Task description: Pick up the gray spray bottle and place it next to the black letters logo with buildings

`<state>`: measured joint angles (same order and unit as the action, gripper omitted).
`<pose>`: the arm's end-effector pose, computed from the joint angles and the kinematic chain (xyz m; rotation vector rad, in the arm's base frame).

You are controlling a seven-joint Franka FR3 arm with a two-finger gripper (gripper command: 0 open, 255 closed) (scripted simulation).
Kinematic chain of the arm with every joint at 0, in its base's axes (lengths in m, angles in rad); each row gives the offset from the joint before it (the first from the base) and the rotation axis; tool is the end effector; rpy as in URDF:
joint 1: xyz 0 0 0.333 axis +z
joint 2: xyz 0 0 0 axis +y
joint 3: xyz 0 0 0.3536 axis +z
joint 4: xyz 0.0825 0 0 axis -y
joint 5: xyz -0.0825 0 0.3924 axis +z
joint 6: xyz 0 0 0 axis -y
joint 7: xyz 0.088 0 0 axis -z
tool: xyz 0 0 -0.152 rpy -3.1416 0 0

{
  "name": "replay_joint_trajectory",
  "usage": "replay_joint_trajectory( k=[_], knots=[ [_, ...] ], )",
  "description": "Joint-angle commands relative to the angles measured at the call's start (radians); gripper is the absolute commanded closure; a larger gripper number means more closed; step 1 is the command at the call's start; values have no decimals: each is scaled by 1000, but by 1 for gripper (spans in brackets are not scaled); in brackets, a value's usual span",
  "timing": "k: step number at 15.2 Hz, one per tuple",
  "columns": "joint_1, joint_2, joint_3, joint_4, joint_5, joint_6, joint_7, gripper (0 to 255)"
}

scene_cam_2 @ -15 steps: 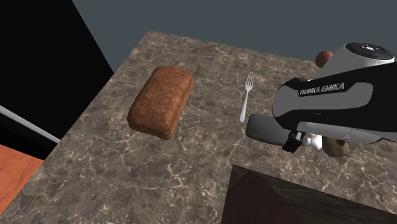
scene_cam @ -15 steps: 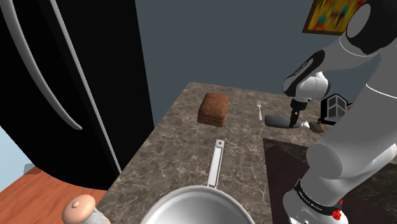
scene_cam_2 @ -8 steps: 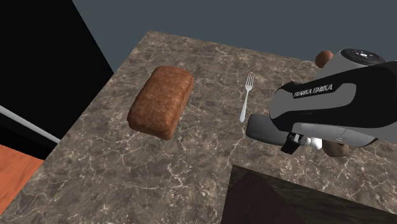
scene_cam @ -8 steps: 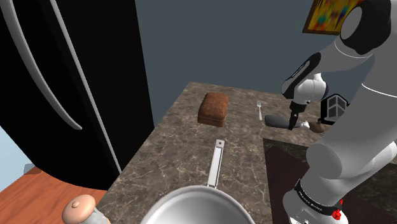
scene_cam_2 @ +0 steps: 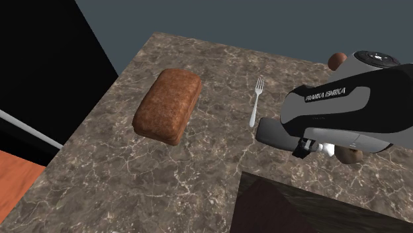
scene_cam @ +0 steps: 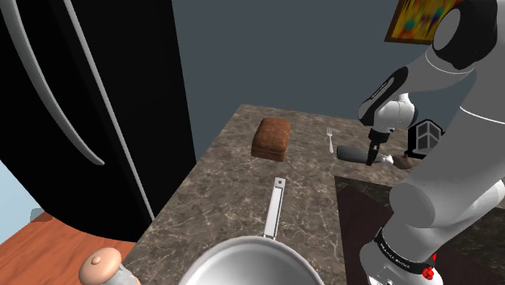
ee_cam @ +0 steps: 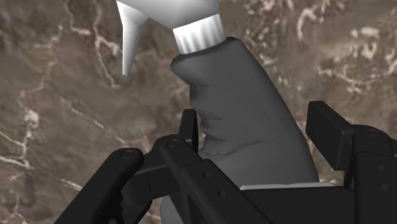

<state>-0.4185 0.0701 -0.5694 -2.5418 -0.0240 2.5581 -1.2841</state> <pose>0.2488 -0.3838 0.2316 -3.0831 -0.4925 0.1000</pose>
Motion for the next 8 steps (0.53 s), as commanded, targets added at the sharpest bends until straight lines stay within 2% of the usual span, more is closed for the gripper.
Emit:
replay_joint_trajectory(
  k=[1, 5, 8],
  knots=[
    [0, 0, 0, 0, 0, 0, 0, 255],
    [0, 0, 0, 0, 0, 0, 0, 255],
    [2, -47, -7, 5, -41, -45, 28, 255]
  ],
)
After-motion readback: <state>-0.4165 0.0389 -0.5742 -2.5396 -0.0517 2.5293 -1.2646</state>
